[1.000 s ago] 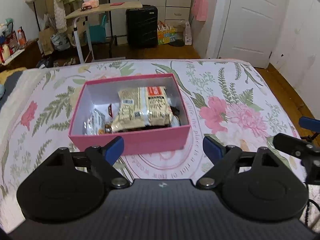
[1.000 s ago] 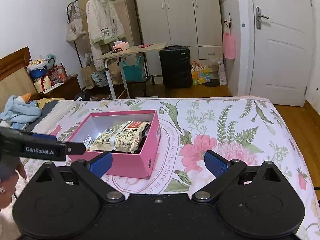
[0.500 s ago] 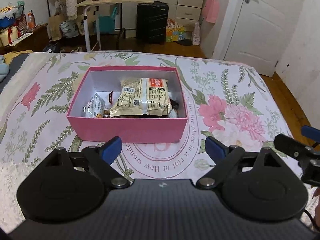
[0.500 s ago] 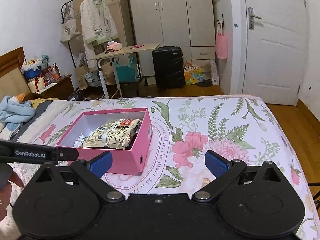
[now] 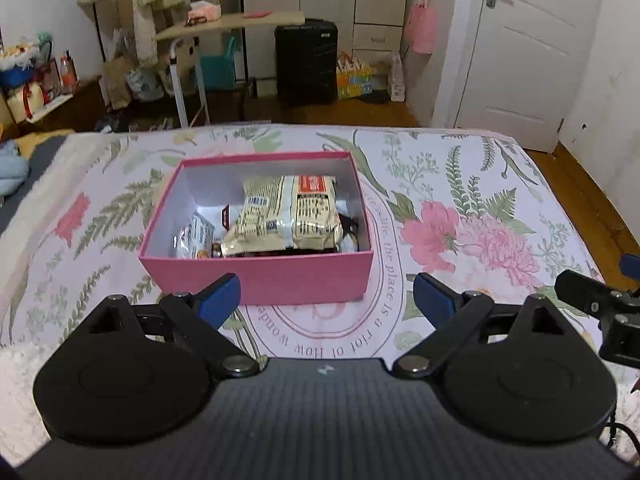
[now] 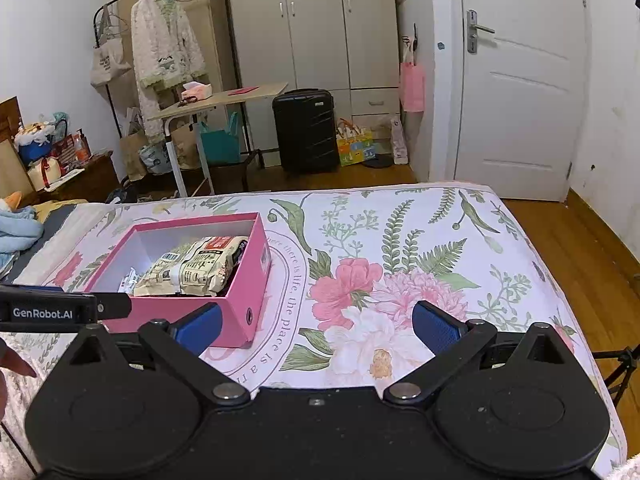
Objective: Organize snacks
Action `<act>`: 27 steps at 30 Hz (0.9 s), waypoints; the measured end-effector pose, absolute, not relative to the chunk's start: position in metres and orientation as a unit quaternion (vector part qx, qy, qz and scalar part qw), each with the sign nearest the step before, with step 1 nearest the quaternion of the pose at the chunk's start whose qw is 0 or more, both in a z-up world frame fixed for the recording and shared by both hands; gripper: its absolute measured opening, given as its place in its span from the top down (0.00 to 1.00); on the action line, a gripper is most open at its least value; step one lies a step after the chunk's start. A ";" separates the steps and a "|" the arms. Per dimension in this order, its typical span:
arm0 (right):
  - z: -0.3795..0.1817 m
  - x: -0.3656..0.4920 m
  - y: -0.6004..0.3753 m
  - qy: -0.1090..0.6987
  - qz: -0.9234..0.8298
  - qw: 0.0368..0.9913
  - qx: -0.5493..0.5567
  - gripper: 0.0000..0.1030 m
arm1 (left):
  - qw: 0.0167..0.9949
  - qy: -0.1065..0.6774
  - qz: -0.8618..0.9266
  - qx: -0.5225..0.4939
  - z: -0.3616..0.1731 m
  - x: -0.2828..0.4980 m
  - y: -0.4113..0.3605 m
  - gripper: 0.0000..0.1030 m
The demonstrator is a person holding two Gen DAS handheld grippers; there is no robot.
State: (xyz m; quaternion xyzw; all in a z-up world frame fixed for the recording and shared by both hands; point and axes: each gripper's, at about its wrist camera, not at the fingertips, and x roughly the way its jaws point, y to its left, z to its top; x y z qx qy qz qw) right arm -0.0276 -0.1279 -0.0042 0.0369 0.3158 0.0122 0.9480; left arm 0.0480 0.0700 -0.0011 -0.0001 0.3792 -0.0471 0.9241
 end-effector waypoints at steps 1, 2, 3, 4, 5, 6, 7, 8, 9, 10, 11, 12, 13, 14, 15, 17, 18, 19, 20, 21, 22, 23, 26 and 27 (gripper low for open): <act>-0.004 -0.028 -0.129 0.316 0.011 0.948 0.037 0.00 | 0.924 0.379 -0.048 -0.003 0.000 0.047 0.070 0.09; -0.005 -0.027 -0.130 0.315 0.011 0.948 0.037 0.00 | 0.924 0.379 -0.051 -0.007 0.001 0.047 0.070 0.09; -0.006 -0.027 -0.131 0.314 0.009 0.949 0.037 0.00 | 0.924 0.379 -0.055 -0.007 0.001 0.046 0.069 0.09; -0.007 -0.028 -0.132 0.313 0.008 0.949 0.039 0.00 | 0.924 0.379 -0.057 -0.006 0.002 0.045 0.068 0.09; -0.008 -0.028 -0.133 0.313 0.005 0.949 0.040 0.00 | 0.924 0.377 -0.058 0.000 0.001 0.043 0.067 0.09; -0.009 -0.028 -0.134 0.313 0.001 0.949 0.041 0.00 | 0.926 0.374 -0.057 0.007 0.001 0.041 0.065 0.09; -0.010 -0.029 -0.134 0.312 -0.003 0.949 0.041 0.00 | 0.926 0.373 -0.056 0.011 0.000 0.039 0.063 0.09; -0.010 -0.029 -0.135 0.313 -0.003 0.949 0.044 0.00 | 0.926 0.373 -0.057 0.015 -0.001 0.037 0.061 0.09; -0.011 -0.029 -0.136 0.314 0.000 0.948 0.048 0.00 | 0.926 0.374 -0.060 0.015 -0.003 0.036 0.059 0.09; -0.011 -0.030 -0.137 0.315 0.002 0.948 0.049 0.00 | 0.925 0.374 -0.062 0.016 -0.004 0.035 0.058 0.09; -0.012 -0.030 -0.137 0.315 0.003 0.948 0.048 0.00 | 0.925 0.373 -0.064 0.016 -0.005 0.034 0.056 0.09; -0.012 -0.031 -0.137 0.314 0.003 0.948 0.045 0.00 | 0.926 0.372 -0.065 0.018 -0.006 0.032 0.054 0.09; -0.012 -0.032 -0.137 0.313 0.003 0.949 0.041 0.00 | 0.927 0.369 -0.066 0.019 -0.007 0.031 0.052 0.09; -0.013 -0.032 -0.137 0.312 0.002 0.949 0.039 0.00 | 0.928 0.367 -0.065 0.022 -0.009 0.030 0.049 0.09; -0.014 -0.032 -0.136 0.312 0.002 0.949 0.037 0.00 | 0.929 0.365 -0.062 0.025 -0.010 0.029 0.047 0.09; -0.015 -0.033 -0.136 0.313 0.001 0.949 0.035 0.00 | 0.930 0.363 -0.057 0.026 -0.010 0.028 0.045 0.09; -0.015 -0.033 -0.136 0.313 0.000 0.949 0.036 0.00 | 0.930 0.363 -0.057 0.026 -0.011 0.028 0.044 0.09; -0.015 -0.033 -0.137 0.313 -0.002 0.949 0.036 0.00 | 0.929 0.364 -0.057 0.025 -0.011 0.028 0.044 0.09; -0.015 -0.033 -0.137 0.312 -0.004 0.949 0.038 0.00 | 0.929 0.364 -0.056 0.022 -0.011 0.028 0.044 0.09; -0.016 -0.033 -0.138 0.311 -0.008 0.950 0.041 0.00 | 0.930 0.364 -0.054 0.020 -0.011 0.028 0.044 0.09; -0.017 -0.033 -0.138 0.311 -0.012 0.949 0.044 0.00 | 0.930 0.364 -0.050 0.017 -0.012 0.028 0.044 0.09; -0.018 -0.033 -0.138 0.314 -0.015 0.948 0.046 0.00 | 0.930 0.364 -0.047 0.017 -0.012 0.028 0.044 0.09; -0.021 -0.033 -0.137 0.318 -0.017 0.947 0.048 0.00 | 0.930 0.365 -0.050 0.018 -0.014 0.028 0.045 0.09; -0.022 -0.033 -0.137 0.318 -0.018 0.947 0.047 0.00 | 0.930 0.364 -0.048 0.017 -0.015 0.028 0.045 0.09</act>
